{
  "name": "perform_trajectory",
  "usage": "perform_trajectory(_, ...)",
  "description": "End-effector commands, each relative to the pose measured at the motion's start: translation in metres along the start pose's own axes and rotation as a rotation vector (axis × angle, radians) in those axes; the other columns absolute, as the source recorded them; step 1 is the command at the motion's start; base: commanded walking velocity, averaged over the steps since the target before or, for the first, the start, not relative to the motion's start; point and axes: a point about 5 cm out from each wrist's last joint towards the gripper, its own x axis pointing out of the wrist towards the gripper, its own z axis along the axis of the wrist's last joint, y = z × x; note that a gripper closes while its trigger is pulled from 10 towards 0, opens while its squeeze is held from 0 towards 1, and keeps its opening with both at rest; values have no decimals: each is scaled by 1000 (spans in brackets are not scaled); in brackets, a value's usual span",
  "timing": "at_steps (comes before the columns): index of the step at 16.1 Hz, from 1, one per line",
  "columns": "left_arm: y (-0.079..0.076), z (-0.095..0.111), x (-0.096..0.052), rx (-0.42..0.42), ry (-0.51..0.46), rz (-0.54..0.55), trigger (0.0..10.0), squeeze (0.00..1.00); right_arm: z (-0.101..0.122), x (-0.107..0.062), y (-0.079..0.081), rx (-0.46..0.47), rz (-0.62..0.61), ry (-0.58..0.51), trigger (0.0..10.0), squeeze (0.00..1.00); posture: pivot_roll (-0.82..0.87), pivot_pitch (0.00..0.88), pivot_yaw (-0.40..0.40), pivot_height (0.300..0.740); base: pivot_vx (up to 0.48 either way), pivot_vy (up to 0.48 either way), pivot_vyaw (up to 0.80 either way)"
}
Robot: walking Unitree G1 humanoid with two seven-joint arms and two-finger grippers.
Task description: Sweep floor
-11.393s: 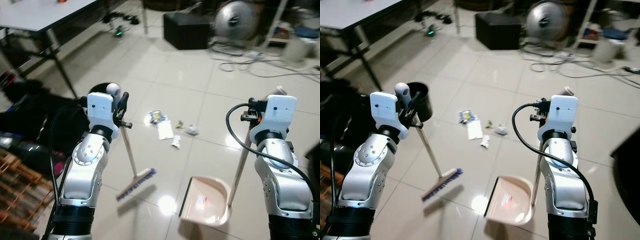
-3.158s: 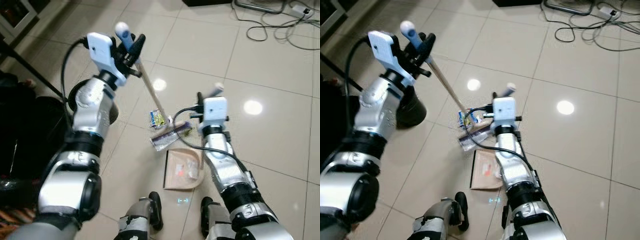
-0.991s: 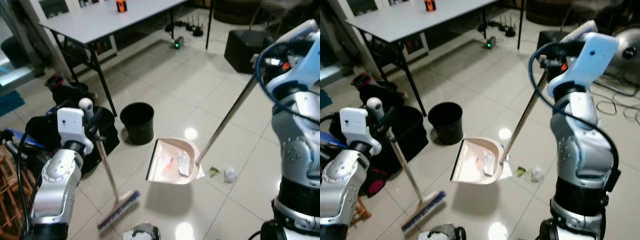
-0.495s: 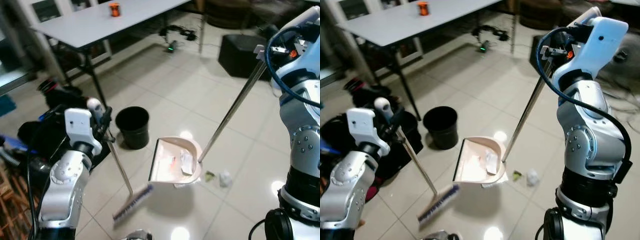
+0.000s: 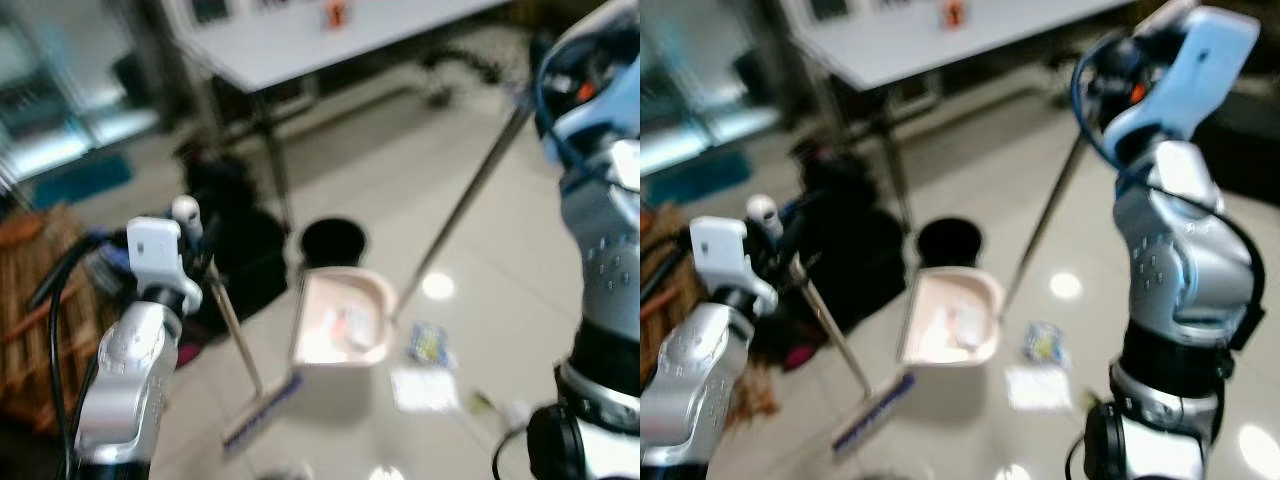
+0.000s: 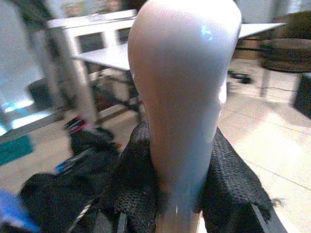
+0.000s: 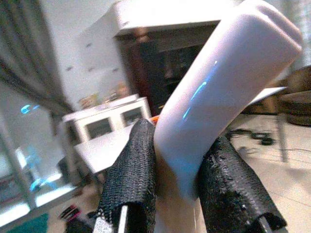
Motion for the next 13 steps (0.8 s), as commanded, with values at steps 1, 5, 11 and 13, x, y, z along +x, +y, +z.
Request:
perform_trajectory(1,8,4,-1,26,-9,32,10000,0,7,4,14,39,55,-35,10000,0,66,0,86,740,368,0,0)
perform_trajectory(5,6,4,1,23,-9,26,10000,0,15,6,12,38,54,-61,10000,0,62,0,87,740,364,0,0)
perform_trajectory(11,6,3,4,19,-10,29,10000,0,25,10,8,52,28,-108,10000,0,61,0,89,740,365,0,0)
perform_trajectory(13,5,3,4,17,-10,23,10000,0,26,10,5,60,16,-115,10000,0,59,0,92,740,366,0,-625)
